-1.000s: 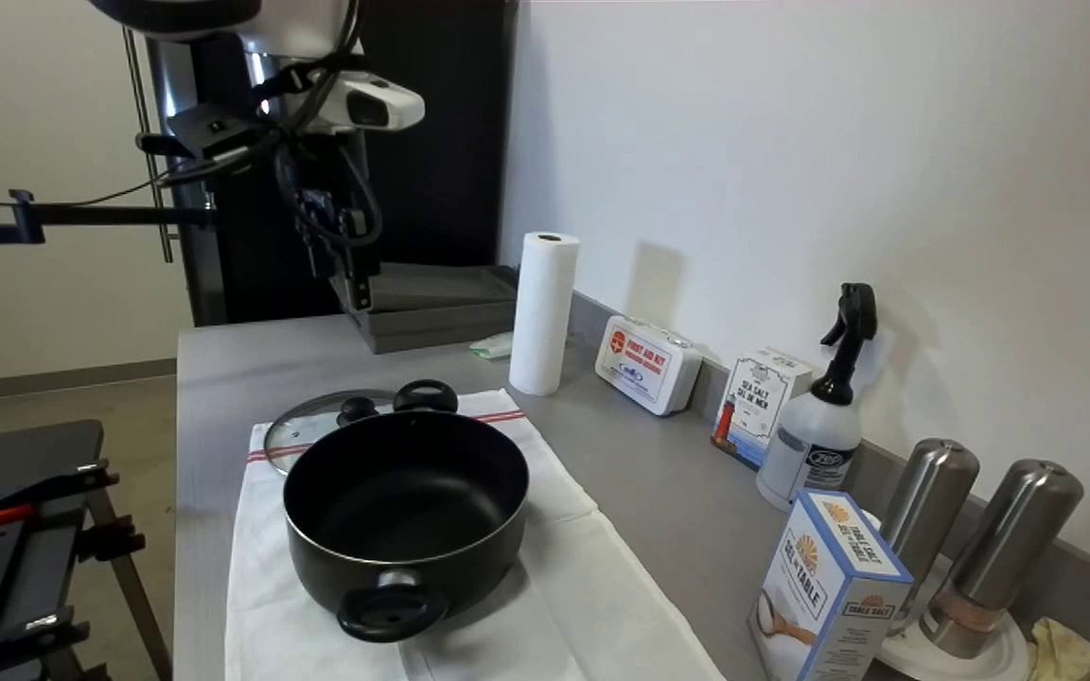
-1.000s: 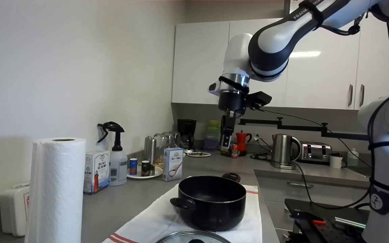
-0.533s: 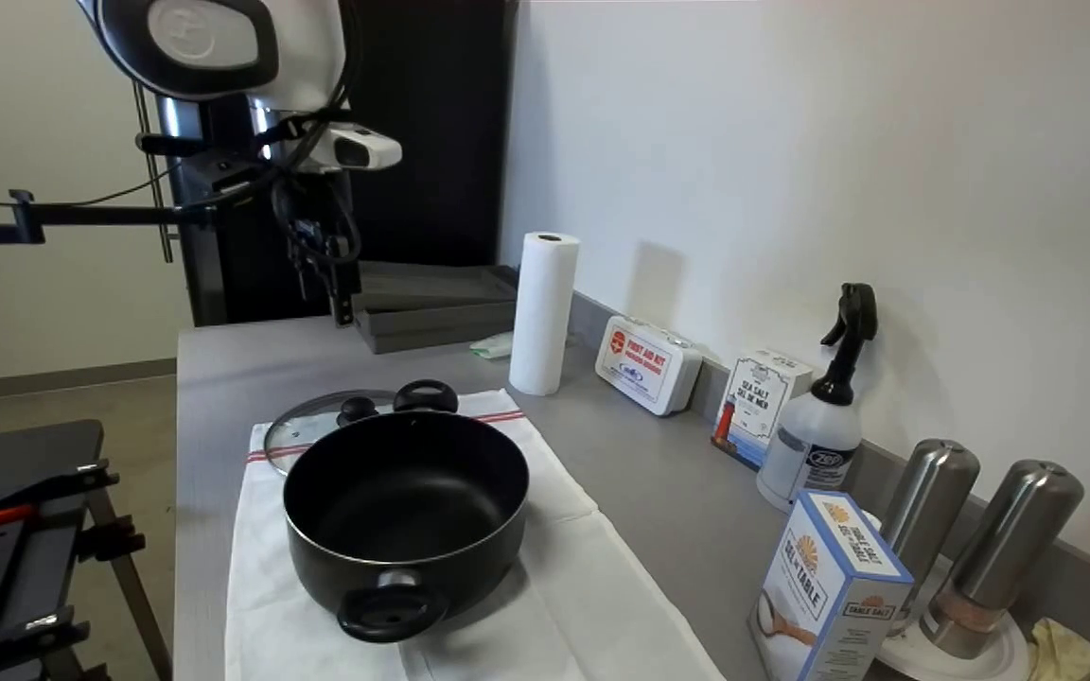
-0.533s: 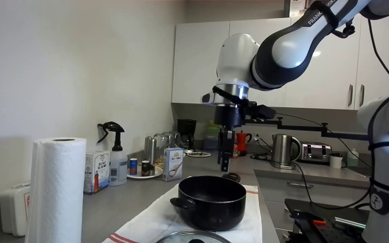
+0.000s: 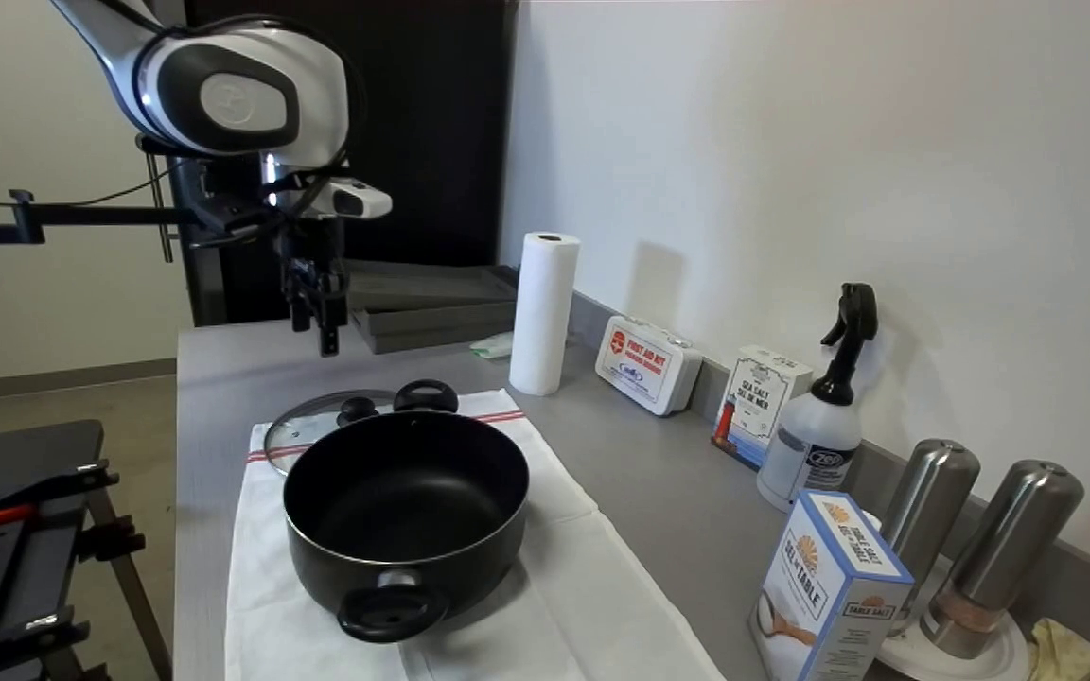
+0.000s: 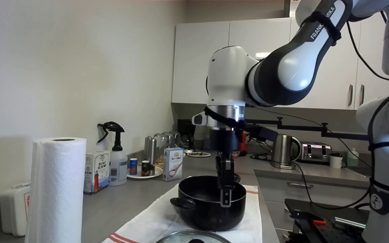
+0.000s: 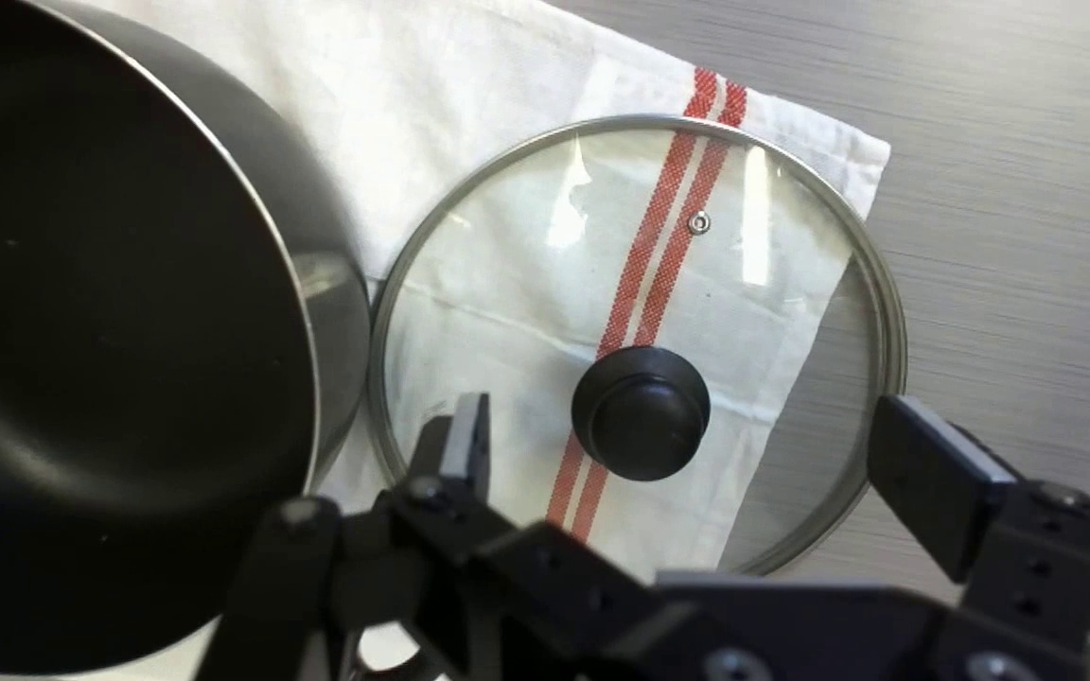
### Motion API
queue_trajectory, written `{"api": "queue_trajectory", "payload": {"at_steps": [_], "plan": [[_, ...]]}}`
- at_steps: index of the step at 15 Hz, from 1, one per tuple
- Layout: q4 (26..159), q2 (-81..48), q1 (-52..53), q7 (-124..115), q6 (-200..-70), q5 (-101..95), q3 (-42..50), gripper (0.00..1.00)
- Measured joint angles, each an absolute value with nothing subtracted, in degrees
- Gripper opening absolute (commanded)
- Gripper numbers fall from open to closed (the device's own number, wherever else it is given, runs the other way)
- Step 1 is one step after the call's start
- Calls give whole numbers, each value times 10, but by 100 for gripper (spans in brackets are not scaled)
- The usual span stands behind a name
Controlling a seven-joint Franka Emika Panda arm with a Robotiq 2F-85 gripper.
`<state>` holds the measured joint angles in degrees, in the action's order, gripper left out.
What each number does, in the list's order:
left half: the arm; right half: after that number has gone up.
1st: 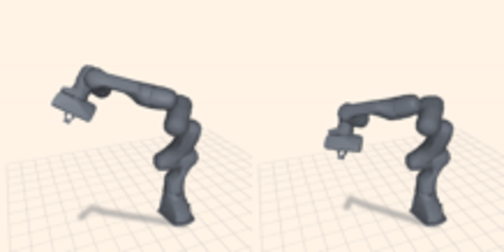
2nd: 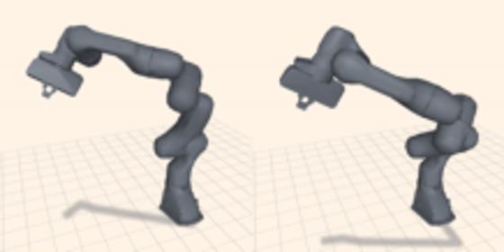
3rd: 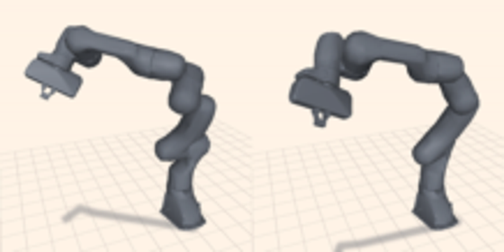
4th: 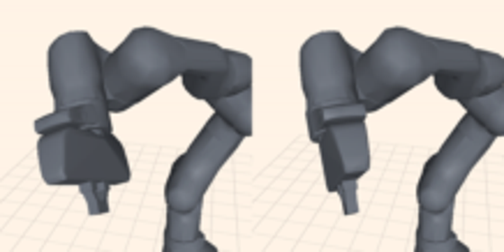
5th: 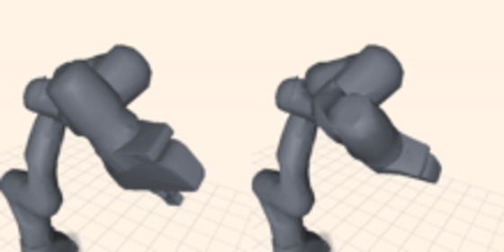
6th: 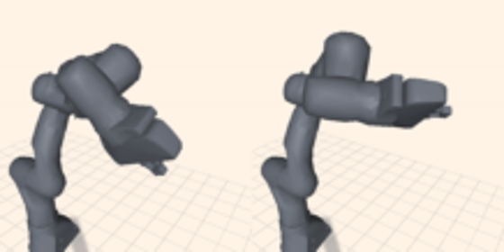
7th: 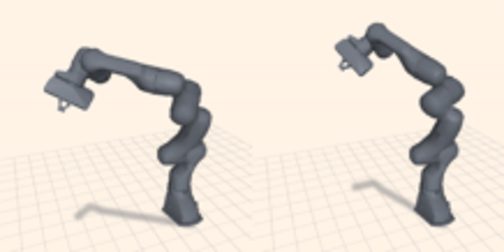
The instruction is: Put the lid on the pot
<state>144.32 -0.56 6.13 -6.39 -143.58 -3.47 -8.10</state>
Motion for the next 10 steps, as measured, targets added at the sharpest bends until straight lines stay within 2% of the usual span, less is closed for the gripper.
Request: {"api": "queue_trajectory", "payload": {"at_steps": [10], "plan": [[1343, -151, 66, -41, -1460, 7, -81, 100]]}}
